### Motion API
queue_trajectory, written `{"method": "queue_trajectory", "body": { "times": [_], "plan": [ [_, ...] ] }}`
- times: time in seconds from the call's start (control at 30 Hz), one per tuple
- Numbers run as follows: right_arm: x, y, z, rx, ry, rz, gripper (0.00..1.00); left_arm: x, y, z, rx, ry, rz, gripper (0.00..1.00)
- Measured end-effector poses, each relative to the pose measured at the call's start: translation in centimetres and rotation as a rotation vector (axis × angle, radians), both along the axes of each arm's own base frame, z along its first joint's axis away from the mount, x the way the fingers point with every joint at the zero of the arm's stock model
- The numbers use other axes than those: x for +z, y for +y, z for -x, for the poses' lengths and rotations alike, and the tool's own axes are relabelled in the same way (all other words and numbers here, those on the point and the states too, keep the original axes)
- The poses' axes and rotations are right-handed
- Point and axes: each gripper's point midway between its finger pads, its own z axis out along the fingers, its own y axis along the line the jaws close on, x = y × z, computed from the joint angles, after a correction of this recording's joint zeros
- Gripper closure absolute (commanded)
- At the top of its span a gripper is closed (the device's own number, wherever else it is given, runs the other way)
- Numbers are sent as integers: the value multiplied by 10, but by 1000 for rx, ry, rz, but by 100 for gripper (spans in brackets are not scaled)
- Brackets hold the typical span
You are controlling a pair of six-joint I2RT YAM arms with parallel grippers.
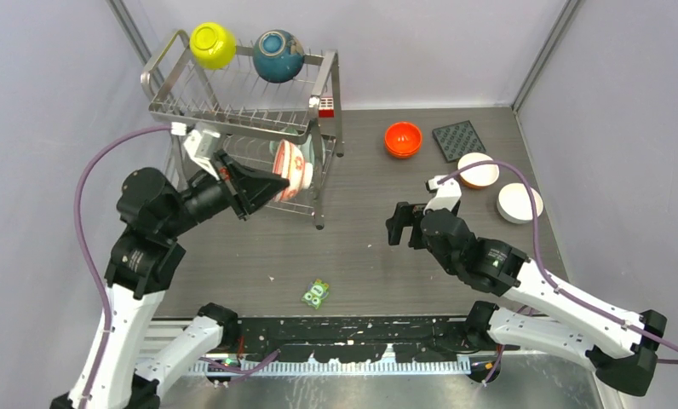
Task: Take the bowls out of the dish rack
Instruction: Place the bowl with the bowl.
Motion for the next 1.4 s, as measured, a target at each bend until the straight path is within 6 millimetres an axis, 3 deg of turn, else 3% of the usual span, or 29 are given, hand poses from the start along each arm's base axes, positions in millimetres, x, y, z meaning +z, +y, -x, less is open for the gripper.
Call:
{"method": "queue_trajectory", "body": {
  "times": [0.23, 0.47, 0.77, 1.13, 1.4],
  "plan": [
    [-6, 0, -11, -60, -6, 21, 0, -44, -28, 17, -135, 43, -243, 100],
    [-26, 5, -27, -103, 42, 111, 0, -95, -49, 50, -286, -9, -515, 100],
    [-8, -23, -51, -206, 100, 39, 0, -144, -56, 68, -367, -196, -796, 100],
    [9, -13, -26, -80, 198, 3, 0, -234, -67, 99, -607, -518, -1119, 100],
    [25, 17, 6, 168, 302, -39, 1, -269, -66, 106, -709, -785, -1264, 100]
  ]
}}
